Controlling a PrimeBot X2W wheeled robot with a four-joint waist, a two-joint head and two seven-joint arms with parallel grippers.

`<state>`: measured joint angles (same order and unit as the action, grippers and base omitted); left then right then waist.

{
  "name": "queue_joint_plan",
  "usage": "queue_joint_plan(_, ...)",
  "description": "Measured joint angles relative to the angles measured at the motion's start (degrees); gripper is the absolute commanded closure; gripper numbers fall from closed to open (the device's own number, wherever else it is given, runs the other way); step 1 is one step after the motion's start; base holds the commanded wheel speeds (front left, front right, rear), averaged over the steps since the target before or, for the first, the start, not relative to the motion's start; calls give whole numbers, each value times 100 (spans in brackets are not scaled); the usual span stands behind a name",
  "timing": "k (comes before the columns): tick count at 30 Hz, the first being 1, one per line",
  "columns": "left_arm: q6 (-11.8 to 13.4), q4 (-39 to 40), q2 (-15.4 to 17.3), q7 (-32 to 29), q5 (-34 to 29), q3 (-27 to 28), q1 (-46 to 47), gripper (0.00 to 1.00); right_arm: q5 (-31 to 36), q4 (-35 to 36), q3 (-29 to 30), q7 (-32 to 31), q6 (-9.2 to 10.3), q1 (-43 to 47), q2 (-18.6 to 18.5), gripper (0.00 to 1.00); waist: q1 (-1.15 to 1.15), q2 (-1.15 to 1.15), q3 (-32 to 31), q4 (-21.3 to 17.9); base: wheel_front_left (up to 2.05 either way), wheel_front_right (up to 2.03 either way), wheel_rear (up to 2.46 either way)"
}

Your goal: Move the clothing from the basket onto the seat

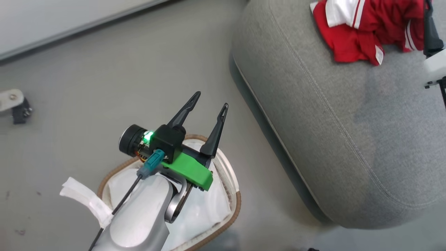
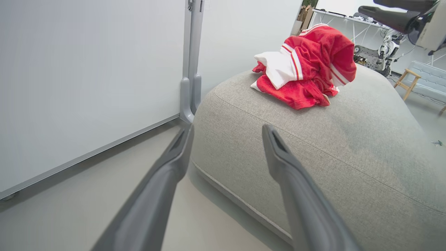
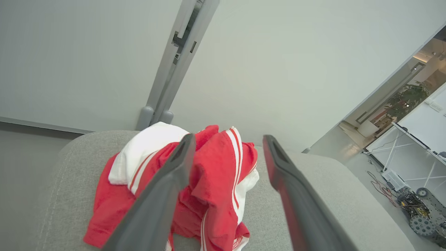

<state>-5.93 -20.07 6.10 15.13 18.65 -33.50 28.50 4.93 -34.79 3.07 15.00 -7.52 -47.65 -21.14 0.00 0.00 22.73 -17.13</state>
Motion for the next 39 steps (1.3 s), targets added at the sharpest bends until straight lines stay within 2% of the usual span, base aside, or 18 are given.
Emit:
queue_joint_plan(3,74,0,-64,1,-1,254,-103,0,-100,86,4,0,0,-1,162,0,0,0,-227,127,0,0,0)
queue_joint_plan(9,244,-78,-146,2,-32,853,-379,0,-211,282,114,8,0,202,795,0,0,0,-550,514,0,0,0)
queue_joint_plan(21,299,-242,-211,2,-71,2064,-1045,0,-425,642,-20,9,0,1238,1536,0,0,0,-1013,1373,0,0,0)
queue_joint_plan(31,182,-76,-290,2,-89,2777,-1853,0,-697,1285,-113,9,0,2334,1822,0,0,0,-1409,1773,0,0,0)
queue_joint_plan(39,108,96,-315,2,-94,2905,-2374,0,-1217,1588,-353,9,0,3243,1836,0,0,0,-1655,1951,0,0,0)
